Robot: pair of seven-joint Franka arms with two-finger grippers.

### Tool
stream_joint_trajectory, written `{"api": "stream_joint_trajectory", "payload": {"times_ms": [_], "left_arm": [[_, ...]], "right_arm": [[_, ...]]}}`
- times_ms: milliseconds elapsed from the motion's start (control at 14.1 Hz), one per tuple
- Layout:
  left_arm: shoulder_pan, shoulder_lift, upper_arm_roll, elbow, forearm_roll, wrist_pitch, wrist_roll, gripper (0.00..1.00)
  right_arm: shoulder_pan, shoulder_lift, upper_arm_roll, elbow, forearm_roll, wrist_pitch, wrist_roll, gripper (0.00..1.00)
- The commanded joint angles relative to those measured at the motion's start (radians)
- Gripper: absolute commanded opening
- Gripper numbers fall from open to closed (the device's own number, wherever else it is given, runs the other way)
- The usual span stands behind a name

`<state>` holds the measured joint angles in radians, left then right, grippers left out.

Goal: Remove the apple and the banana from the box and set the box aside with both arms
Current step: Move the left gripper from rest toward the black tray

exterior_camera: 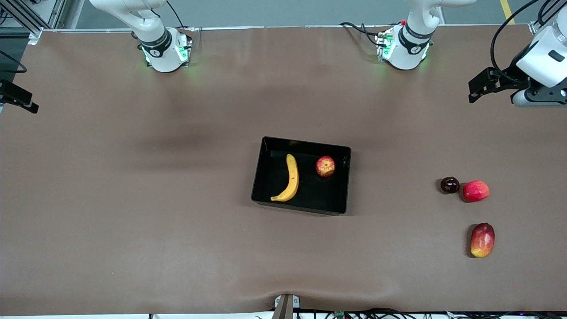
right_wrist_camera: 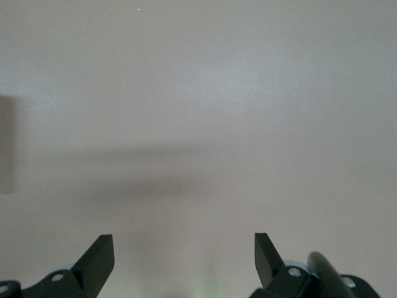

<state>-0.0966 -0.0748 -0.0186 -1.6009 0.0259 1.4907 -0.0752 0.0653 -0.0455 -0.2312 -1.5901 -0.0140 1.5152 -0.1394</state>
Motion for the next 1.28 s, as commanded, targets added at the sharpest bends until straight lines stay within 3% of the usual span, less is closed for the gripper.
{"api": "stream_joint_trajectory", "payload": {"times_ms": [0, 567, 922, 1205], "left_arm": [[0.005, 0.007, 0.000, 0.024, 0.020, -0.020, 0.002, 1.00], [-0.018, 0.111, -0.012, 0.053, 0.005, 0.003, -0.009, 1.00], [-0.106, 0.286, -0.139, 0.039, 0.006, 0.219, -0.340, 1.00], [-0.239, 0.441, -0.146, 0.047, 0.020, 0.425, -0.571, 1.00]], "right_arm": [[-0.015, -0.002, 0.010, 0.007, -0.008, -0.007, 0.006, 1.00], [-0.013, -0.002, 0.010, 0.007, -0.008, -0.007, 0.006, 1.00], [-0.018, 0.000, 0.010, 0.007, -0.009, -0.006, 0.006, 1.00], [-0.018, -0.002, 0.010, 0.007, -0.008, -0.007, 0.006, 1.00]]}}
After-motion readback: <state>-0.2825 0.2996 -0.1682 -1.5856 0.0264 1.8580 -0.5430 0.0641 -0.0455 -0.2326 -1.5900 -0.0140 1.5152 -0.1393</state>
